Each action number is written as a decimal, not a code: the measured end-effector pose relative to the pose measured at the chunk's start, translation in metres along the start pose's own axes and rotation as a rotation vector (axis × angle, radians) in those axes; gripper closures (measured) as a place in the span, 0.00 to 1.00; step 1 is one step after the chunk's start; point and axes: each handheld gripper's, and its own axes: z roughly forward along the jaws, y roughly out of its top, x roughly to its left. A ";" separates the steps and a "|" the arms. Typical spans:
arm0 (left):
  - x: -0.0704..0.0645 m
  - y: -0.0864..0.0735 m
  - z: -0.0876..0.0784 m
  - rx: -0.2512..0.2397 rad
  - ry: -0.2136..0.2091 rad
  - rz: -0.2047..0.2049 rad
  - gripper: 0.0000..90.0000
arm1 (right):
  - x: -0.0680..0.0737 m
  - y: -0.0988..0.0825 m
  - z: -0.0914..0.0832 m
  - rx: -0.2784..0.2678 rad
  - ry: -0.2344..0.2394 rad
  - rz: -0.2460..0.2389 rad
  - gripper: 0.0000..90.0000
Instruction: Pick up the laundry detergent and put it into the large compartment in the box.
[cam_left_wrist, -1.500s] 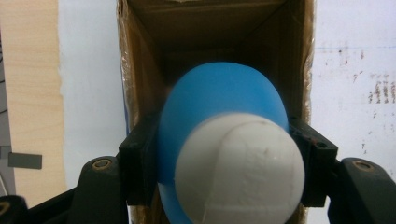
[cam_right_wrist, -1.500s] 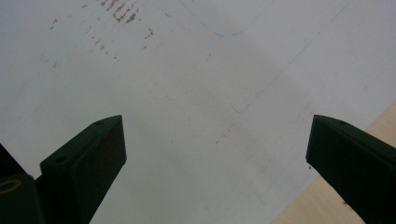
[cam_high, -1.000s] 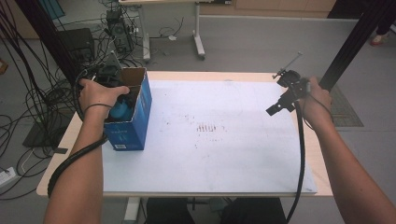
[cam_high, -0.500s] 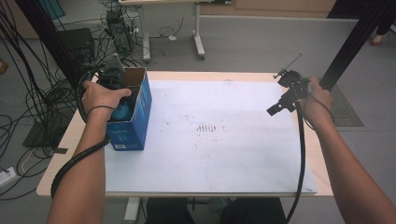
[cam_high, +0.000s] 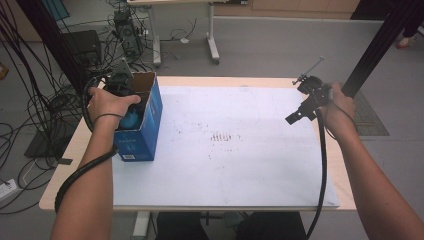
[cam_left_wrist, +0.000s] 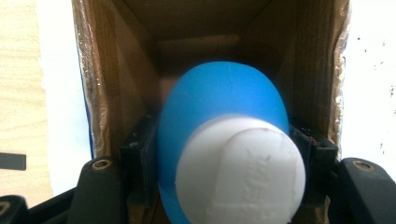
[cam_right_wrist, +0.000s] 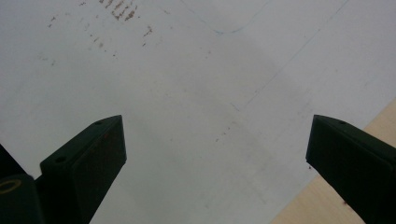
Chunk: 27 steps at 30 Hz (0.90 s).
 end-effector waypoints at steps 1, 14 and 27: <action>0.000 0.000 0.000 0.000 0.000 -0.001 0.42 | 0.000 0.000 0.000 -0.001 -0.002 -0.001 0.05; 0.000 0.000 0.000 0.000 0.001 -0.004 0.42 | -0.001 0.000 0.000 0.001 0.000 -0.002 0.05; -0.001 0.000 0.000 0.001 0.004 -0.004 0.42 | -0.001 0.000 0.000 -0.001 0.002 0.001 0.05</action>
